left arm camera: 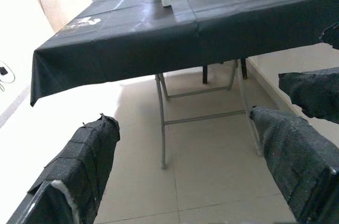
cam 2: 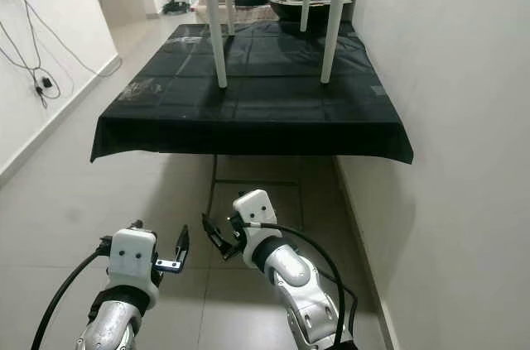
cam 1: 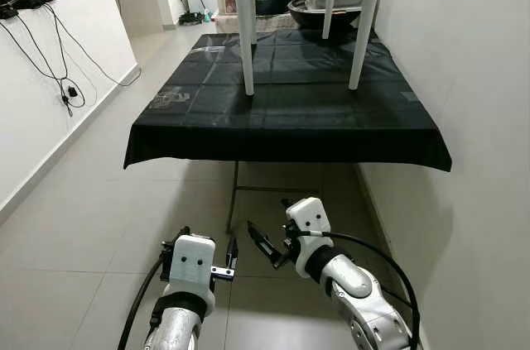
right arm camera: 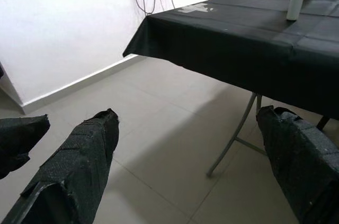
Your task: Building children table
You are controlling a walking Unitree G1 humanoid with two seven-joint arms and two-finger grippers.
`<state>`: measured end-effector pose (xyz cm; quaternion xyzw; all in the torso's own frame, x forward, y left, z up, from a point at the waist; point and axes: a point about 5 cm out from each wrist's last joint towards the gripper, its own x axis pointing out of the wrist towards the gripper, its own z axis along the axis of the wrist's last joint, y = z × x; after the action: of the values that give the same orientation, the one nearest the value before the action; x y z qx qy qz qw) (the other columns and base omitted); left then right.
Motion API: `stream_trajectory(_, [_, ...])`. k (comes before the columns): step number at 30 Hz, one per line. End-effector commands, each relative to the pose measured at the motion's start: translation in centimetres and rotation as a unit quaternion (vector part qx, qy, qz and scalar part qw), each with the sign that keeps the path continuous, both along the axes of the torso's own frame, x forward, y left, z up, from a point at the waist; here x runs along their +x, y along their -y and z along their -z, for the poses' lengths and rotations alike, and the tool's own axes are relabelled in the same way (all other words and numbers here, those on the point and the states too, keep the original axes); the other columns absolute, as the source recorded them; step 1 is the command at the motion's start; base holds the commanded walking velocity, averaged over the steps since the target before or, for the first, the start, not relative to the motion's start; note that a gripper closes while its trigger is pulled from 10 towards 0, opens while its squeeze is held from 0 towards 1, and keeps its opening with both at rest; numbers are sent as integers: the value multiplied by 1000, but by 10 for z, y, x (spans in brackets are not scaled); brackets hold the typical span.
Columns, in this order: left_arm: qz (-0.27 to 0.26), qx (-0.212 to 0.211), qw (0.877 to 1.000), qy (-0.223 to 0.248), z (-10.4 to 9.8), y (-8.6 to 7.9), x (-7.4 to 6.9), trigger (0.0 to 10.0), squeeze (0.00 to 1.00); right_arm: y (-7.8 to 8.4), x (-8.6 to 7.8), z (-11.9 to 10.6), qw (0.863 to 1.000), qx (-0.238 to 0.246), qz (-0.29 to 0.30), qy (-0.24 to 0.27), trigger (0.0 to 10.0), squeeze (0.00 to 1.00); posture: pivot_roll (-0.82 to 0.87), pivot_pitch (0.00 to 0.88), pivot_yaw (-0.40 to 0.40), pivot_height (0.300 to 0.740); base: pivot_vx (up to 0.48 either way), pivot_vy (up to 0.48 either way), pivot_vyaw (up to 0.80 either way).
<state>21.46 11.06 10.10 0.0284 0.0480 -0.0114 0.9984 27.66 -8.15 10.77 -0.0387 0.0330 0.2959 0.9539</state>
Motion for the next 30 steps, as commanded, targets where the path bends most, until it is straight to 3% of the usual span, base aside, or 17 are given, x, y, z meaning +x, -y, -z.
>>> stream_trajectory(1, [-5,-10,1000,-27,8,2,1,10000,0,-4,0,6,1000,-1,-2,-15,10000,0,-41,0,39,740,0,0,0])
stream_trajectory(30, [1,-12,1000,-23,6,4,3,10000,0,-4,1,6,1000,-5,-1,-17,10000,0,-27,0,38,740,0,0,0])
